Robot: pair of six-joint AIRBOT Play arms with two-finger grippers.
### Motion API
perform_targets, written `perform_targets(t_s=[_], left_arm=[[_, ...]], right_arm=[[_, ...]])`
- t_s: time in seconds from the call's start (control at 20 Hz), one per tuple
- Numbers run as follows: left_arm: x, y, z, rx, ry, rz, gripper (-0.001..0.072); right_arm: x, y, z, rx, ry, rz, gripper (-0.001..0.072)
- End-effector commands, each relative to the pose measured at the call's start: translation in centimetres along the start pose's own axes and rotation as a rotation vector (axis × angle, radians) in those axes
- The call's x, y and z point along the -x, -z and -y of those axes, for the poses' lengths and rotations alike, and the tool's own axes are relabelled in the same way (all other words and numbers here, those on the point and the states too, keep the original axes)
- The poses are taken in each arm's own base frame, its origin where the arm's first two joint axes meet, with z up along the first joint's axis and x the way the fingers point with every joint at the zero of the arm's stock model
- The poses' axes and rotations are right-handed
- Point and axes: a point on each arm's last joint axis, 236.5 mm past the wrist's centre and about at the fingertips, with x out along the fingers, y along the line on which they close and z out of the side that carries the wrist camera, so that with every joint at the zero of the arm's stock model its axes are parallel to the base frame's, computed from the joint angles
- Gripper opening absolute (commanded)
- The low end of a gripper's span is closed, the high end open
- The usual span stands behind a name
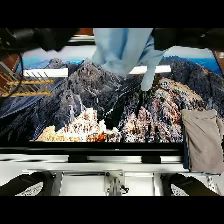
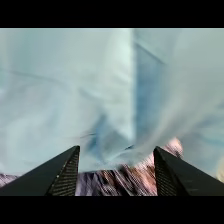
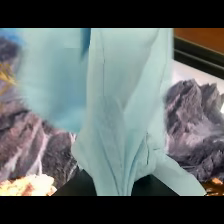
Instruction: Fold the shirts.
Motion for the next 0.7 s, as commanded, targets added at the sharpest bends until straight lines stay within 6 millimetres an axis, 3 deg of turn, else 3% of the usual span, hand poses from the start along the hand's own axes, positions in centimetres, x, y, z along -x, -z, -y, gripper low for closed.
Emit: perform_targets(t_s=[0.0,0.1,0.2,0.4,0.55,0.65], left_arm=[[1.7,-4.4,-3.4,-0.036,-0.123,0.147,0.0554],[2.3,-5.4,-3.6,-0.045,-0.136,0.170,0.0551],[2.5,-5.3,-3.2,-0.049,-0.127,0.162,0.0545],[2.4,-3.2,-1.7,-0.051,-0.072,0.070,0.0535],[2.3,-1.4,-0.8,-0.049,-0.031,-0.006,0.0535],[2.3,-0.6,-0.4,-0.049,-0.014,-0.038,0.0535]], right_arm=[[3.4,-0.9,-1.2,-0.069,-0.005,0.027,0.0060],[5.3,-1.5,-0.6,-0.125,0.046,0.058,0.0060],[7.6,-1.6,2.1,-0.161,0.184,0.081,0.0060],[14.9,0.2,11.5,-0.191,0.669,0.066,0.0060],[19.0,2.3,14.6,-0.172,0.876,-0.017,0.0060],[21.3,2.3,15.9,-0.153,0.978,-0.019,0.0061]])
